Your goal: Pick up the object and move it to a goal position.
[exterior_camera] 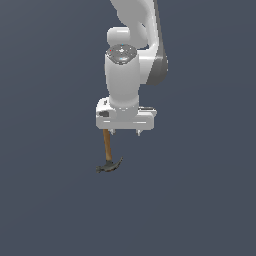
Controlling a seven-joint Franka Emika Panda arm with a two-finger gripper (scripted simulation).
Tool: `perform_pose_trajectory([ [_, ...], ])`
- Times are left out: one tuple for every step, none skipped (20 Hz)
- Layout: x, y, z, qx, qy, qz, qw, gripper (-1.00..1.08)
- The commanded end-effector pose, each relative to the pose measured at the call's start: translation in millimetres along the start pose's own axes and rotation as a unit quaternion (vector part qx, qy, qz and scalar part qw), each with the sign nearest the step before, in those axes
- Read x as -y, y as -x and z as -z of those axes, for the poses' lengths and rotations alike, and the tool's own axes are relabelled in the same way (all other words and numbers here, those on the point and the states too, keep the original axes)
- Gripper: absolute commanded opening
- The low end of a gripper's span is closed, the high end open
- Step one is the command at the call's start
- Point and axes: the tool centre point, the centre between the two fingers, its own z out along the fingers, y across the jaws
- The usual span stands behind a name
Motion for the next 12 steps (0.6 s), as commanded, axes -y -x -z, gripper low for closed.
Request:
perform_pose_trajectory([
  [0, 0, 0, 0.0, 0.0, 0.0, 1.0, 1.0],
  [0, 0, 0, 0.0, 0.0, 0.0, 1.0, 1.0],
  [0, 0, 1, -0.001, 0.0, -0.001, 1.0, 1.0],
  [-1, 0, 3, -0.001, 0.0, -0.003, 1.0, 1.0],
  [-2, -1, 6, -0.002, -0.001, -0.005, 1.0, 1.0],
  [-3, -1, 9, -0.003, -0.001, -0.007, 1.0, 1.0],
  [-4, -1, 12, -0.005, -0.002, -0.01, 0.9999, 1.0],
  [-5, -2, 14, -0.006, -0.002, -0.012, 0.9999, 1.0],
  [-5, -2, 16, -0.006, -0.002, -0.013, 0.9999, 1.0],
  [-5, -2, 17, -0.007, -0.002, -0.014, 0.9999, 1.0],
  [-5, -2, 17, -0.007, -0.002, -0.014, 0.9999, 1.0],
  [-5, -2, 16, -0.006, -0.002, -0.013, 0.9999, 1.0],
])
